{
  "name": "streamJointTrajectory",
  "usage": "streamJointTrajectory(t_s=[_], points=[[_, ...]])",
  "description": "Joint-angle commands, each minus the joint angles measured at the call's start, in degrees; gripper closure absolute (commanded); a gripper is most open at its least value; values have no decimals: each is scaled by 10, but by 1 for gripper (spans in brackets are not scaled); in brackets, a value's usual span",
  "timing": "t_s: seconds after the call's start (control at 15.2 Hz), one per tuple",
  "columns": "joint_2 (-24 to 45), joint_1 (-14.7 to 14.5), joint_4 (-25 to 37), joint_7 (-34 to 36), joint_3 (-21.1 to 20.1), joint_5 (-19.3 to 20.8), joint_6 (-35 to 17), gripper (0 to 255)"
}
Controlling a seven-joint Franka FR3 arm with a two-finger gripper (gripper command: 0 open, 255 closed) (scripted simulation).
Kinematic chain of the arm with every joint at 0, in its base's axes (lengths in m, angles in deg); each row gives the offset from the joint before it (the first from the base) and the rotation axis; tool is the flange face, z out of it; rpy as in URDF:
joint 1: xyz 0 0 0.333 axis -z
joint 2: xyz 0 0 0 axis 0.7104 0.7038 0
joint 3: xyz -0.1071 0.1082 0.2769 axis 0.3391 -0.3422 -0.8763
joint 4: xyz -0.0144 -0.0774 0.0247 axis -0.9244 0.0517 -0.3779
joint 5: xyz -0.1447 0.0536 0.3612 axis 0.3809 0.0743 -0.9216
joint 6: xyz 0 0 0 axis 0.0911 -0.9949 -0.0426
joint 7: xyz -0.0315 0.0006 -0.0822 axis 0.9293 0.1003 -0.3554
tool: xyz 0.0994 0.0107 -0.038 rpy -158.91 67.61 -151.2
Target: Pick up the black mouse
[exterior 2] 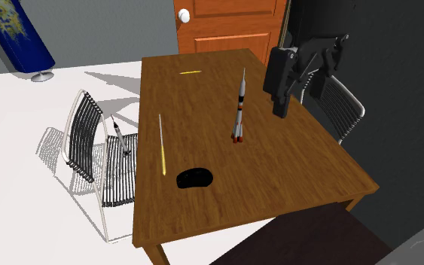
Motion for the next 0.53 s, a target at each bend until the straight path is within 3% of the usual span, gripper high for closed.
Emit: streamJointTrajectory(t_s=[0.0, 0.46], points=[[0, 0, 0, 0, 0, 0, 0, 0], [52, -41, -90, -105, 14, 17, -174, 0]])
